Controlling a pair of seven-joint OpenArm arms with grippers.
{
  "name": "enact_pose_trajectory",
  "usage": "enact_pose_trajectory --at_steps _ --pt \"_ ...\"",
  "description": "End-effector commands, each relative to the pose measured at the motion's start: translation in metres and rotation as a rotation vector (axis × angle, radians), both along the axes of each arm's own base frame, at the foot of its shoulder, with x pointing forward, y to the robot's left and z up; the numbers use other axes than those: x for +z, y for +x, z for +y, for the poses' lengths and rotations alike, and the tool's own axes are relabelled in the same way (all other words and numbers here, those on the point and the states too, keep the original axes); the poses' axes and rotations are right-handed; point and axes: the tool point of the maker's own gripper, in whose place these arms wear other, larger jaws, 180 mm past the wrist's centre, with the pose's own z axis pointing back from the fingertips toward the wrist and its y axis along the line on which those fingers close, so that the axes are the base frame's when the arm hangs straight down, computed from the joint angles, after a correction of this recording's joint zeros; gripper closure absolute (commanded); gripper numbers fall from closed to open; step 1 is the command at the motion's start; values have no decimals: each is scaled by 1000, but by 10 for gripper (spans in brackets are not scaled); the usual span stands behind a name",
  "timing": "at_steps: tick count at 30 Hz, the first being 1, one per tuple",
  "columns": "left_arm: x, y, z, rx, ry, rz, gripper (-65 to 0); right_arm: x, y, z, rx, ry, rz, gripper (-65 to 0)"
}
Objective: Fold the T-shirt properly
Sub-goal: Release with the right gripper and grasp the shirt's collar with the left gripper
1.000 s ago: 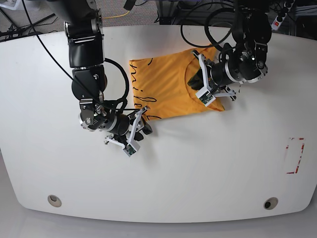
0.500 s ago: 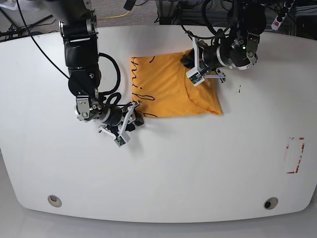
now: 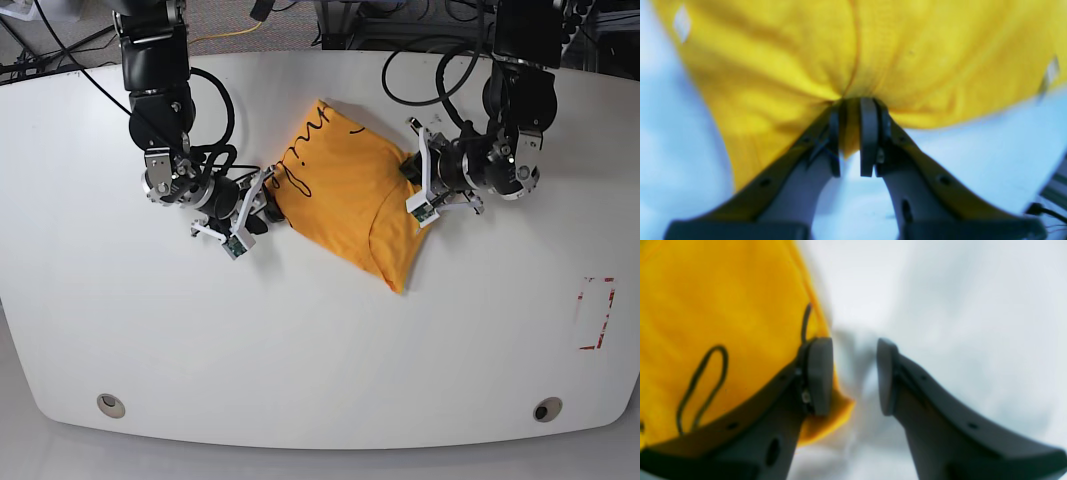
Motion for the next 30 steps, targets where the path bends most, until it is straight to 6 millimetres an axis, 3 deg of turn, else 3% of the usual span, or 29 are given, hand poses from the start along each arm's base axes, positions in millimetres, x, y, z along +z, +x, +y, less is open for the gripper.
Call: enact_pose_trajectory --at_steps 1,9,15,18,24,30 --pt "13 20 7 8 2 -47 -63 5 -5 0 22 -21 -12 -209" --pt "38 57 33 25 58 -124 -63 1 -37 12 36 -1 4 -209" --pt "60 82 43 35 79 -185 -63 5 -56 43 42 68 17 -209" --pt "72 90 43 36 76 -219 -63 1 -70 72 103 77 62 -209" --pt "91 91 35 16 72 -287 -63 4 -91 122 205 114 104 -209" --pt "86 74 28 41 54 -276 -63 14 -85 135 204 151 87 -209"
